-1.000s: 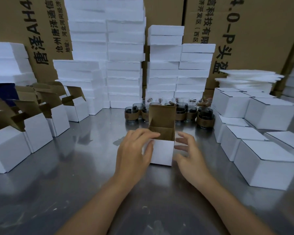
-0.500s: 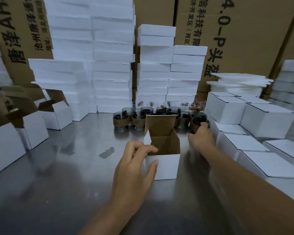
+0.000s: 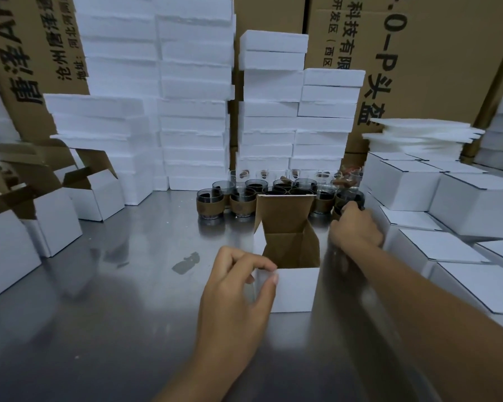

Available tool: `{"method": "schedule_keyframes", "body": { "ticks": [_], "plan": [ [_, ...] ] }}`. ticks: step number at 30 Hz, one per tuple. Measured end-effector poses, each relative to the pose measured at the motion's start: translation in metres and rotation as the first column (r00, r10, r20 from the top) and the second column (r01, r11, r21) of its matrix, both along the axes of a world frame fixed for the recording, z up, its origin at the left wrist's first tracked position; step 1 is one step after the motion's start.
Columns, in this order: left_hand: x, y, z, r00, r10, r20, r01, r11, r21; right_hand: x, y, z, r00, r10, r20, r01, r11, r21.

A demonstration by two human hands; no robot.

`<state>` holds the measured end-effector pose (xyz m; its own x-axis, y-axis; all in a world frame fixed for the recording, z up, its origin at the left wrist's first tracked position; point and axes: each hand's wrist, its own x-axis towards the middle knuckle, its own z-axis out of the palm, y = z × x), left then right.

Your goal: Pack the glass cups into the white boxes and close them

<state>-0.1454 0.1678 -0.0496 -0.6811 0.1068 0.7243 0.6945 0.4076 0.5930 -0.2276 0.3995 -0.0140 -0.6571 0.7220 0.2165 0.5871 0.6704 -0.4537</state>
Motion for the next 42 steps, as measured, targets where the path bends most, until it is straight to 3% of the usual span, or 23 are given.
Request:
{"method": "schedule_keyframes", "body": {
  "ticks": [5,11,14,16,19,22,26,30,36,42],
  "plan": [
    [-0.001,-0.002,0.001,0.999,-0.004,0.047,0.004,1.000,0.005,0.015,-0.012,-0.003,0.997,0.010,-0.081,-0.014,0.999,-0.045],
    [-0.005,-0.007,0.001,0.996,-0.029,0.081,0.028,1.000,0.015,0.042,-0.026,-0.014,0.962,0.212,-0.172,-0.237,0.961,-0.143],
    [-0.005,-0.009,0.000,0.989,-0.069,0.131,0.067,0.998,0.021,0.060,-0.036,-0.015,0.918,0.234,-0.320,-0.304,0.933,-0.191],
    [-0.004,-0.010,0.000,0.984,-0.093,0.149,0.089,0.996,0.030,0.076,-0.046,-0.009,0.848,0.204,-0.489,-0.350,0.909,-0.227],
    [-0.002,-0.013,0.000,0.975,-0.150,0.164,0.147,0.989,0.036,0.106,-0.061,0.008,0.666,0.131,-0.735,-0.451,0.855,-0.257],
    [0.002,-0.016,0.000,0.956,-0.205,0.211,0.200,0.979,0.044,0.134,-0.075,0.019,0.529,0.099,-0.843,-0.568,0.779,-0.265],
    [0.009,-0.018,0.003,0.903,-0.301,0.306,0.271,0.953,0.139,0.157,-0.097,0.014,0.449,0.178,-0.876,-0.691,0.690,-0.214],
    [0.021,-0.018,0.007,0.820,-0.448,0.358,0.353,0.886,0.301,0.163,-0.116,-0.008,0.439,0.269,-0.857,-0.744,0.643,-0.179],
    [0.024,-0.022,0.010,0.581,-0.608,0.541,0.468,0.793,0.389,0.162,-0.124,-0.026,0.469,0.322,-0.822,-0.762,0.618,-0.192],
    [0.023,-0.021,0.007,0.563,-0.580,0.589,0.469,0.811,0.350,0.163,-0.125,-0.028,0.507,0.320,-0.800,-0.769,0.587,-0.253]
  ]
}}
